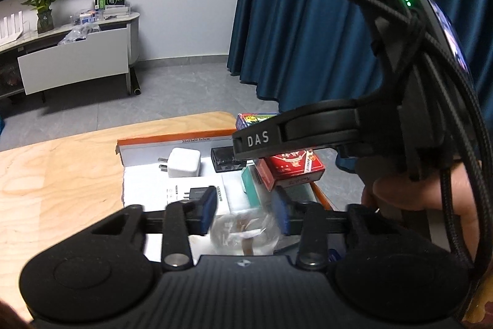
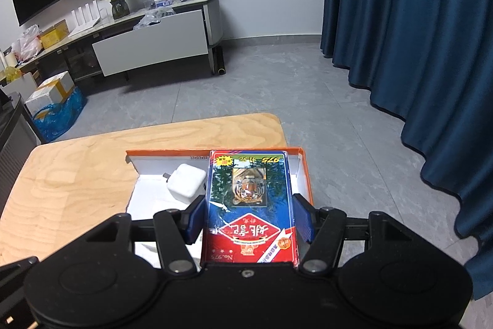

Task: Organize rigid objects
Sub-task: 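Lower and release the card box with the right gripper while the left releases the bottle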

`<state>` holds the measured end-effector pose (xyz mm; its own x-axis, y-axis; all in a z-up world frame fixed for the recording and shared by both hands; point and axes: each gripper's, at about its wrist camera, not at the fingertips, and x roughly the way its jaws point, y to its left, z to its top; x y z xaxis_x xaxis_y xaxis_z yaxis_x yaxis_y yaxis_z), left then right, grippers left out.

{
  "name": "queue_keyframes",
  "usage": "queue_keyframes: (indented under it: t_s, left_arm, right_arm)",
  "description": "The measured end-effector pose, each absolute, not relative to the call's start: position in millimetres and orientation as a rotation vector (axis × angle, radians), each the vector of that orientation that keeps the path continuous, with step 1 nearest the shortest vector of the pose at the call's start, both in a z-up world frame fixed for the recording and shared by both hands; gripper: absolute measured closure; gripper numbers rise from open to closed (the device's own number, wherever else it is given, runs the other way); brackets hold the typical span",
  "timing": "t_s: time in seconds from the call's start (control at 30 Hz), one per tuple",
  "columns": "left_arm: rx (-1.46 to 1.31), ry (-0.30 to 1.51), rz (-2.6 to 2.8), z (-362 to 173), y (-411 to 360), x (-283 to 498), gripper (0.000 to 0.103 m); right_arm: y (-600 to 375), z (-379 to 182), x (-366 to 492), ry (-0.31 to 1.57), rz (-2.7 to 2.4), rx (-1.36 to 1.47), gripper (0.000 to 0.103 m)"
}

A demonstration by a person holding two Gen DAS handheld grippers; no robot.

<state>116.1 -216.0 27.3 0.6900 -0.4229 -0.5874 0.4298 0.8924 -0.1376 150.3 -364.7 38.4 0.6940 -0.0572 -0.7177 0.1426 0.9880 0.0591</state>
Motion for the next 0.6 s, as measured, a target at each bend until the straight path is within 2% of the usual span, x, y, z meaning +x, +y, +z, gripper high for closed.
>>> queue_keyframes:
  t_s: [0.23,0.33,0.53,0.6]
  left_arm:
    - [0.013,0.664,-0.461,26.6,-215.9,124.9,0.065]
    - [0.017,0.662,-0.457,28.2,-214.9,123.0,0.06]
    - [0.025,0.636,-0.436,39.2,-209.8,111.0,0.037]
    - [0.028,0.622,-0.421,44.9,-206.7,104.4,0.024]
  right_arm:
    - [-364.7,35.6,166.2,0.814,-0.097,0.102,0.031]
    - [-362.8,39.0,164.2,0.795,-0.102,0.095,0.03]
    - [-361.2,52.5,141.4,0.754,-0.129,0.094,0.03]
    - [-360.5,59.6,127.7,0.736,-0.142,0.086,0.03]
